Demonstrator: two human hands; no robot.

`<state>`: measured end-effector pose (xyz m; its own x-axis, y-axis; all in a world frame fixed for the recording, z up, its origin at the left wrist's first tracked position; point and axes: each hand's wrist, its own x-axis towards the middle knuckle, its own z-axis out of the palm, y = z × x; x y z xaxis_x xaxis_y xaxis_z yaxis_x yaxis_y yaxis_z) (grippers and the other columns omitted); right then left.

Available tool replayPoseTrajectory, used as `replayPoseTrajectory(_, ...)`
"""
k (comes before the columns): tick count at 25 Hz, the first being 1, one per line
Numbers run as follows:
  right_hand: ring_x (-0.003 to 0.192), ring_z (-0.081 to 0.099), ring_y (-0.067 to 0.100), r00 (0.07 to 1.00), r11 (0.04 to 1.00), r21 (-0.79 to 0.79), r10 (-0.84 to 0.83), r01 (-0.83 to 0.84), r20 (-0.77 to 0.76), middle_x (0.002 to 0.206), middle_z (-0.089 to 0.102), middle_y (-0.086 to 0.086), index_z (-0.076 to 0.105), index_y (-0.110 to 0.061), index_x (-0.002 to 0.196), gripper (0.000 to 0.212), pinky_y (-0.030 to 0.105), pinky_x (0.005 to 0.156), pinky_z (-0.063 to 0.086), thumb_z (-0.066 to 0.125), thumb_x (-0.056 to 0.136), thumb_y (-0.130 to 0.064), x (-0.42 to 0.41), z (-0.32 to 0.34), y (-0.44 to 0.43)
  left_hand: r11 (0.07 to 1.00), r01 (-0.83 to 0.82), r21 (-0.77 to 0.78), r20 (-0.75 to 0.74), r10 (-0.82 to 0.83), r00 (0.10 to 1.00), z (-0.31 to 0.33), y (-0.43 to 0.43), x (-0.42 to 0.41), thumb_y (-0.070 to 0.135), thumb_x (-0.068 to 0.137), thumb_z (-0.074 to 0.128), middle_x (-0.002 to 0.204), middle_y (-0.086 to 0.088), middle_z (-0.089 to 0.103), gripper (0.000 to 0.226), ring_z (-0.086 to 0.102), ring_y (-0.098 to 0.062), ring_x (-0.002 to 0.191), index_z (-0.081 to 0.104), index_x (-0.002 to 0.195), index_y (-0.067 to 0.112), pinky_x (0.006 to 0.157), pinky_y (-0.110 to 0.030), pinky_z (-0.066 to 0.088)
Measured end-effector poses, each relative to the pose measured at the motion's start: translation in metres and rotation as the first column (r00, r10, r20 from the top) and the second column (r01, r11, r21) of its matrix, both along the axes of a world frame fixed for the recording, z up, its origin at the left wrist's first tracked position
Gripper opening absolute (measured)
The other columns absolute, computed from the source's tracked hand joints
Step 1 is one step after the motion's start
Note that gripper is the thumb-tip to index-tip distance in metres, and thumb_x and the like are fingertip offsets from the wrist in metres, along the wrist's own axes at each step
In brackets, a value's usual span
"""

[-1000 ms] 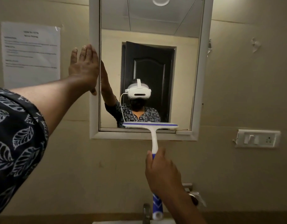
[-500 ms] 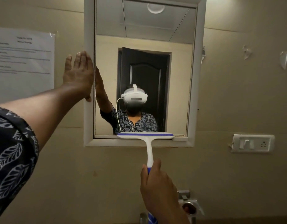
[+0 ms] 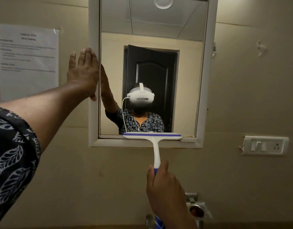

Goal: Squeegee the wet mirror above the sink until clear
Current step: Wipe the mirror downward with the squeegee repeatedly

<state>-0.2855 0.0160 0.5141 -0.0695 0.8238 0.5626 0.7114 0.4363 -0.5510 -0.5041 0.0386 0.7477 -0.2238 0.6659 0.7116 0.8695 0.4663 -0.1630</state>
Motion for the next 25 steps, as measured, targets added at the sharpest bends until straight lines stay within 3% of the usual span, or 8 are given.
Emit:
replayPoseTrajectory(7,0.053,0.049,0.005,1.000,0.999,-0.034,-0.016,0.016,0.008,0.067,0.045,-0.011,0.029,-0.028,0.104,0.023,0.014,0.041,0.029,0.029,0.095,-0.049,0.0007,0.0057,-0.0029,1.000,0.007,-0.003,0.007,-0.007,1.000,-0.0011,-0.0005,0.0008,0.033,0.057,0.088,0.157,-0.018,-0.016,0.142,-0.013,-0.030,0.146,-0.015,0.149,-0.001,0.119,-0.047,-0.005)
replayPoseTrajectory(13,0.058,0.051,0.005,1.000,0.999,-0.042,-0.013,0.013,-0.004,0.068,0.044,-0.011,0.029,-0.027,0.107,0.025,0.013,0.049,0.039,0.029,0.095,-0.049,0.0002,0.0037,-0.0011,1.000,0.015,0.004,-0.002,-0.015,1.000,-0.0022,0.0012,-0.0003,0.033,0.057,0.088,0.157,-0.018,-0.015,0.142,-0.013,-0.030,0.146,-0.015,0.148,-0.001,0.118,-0.047,-0.004)
replayPoseTrajectory(25,0.056,0.049,0.004,1.000,1.000,-0.024,-0.020,0.020,-0.002,0.068,0.042,-0.012,0.030,-0.028,0.111,0.028,0.013,0.047,0.036,0.028,0.095,-0.050,0.0005,0.0013,-0.0007,1.000,0.006,0.010,-0.019,-0.006,1.000,-0.0042,0.0029,-0.0029,0.035,0.059,0.087,0.157,-0.018,-0.015,0.141,-0.012,-0.030,0.146,-0.016,0.148,-0.001,0.118,-0.047,-0.004)
